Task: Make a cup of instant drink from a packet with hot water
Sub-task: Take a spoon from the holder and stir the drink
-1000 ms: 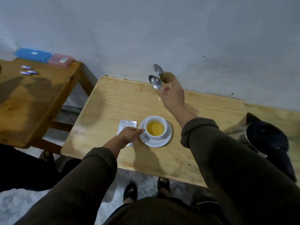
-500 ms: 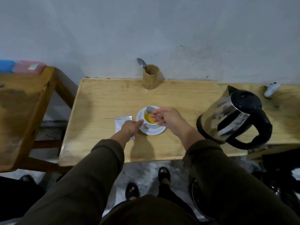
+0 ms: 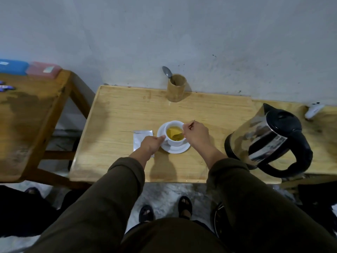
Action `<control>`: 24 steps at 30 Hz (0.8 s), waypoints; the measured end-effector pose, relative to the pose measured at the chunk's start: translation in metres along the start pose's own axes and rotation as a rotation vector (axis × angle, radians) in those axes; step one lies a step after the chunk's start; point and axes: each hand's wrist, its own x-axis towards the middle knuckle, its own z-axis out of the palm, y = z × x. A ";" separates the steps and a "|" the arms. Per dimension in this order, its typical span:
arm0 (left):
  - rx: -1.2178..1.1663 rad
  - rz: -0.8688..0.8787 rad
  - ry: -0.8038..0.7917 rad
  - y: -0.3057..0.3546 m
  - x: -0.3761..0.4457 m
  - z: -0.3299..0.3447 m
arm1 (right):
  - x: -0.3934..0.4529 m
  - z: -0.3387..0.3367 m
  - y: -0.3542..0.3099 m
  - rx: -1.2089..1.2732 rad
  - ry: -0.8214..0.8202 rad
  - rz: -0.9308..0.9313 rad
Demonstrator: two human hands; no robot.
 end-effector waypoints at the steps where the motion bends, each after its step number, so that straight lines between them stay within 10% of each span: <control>1: -0.004 -0.009 0.017 0.000 -0.001 0.000 | 0.000 -0.001 -0.001 -0.019 0.021 -0.025; 24: -0.071 -0.079 0.102 0.003 -0.010 0.009 | 0.019 -0.012 -0.008 -0.310 -0.121 -0.323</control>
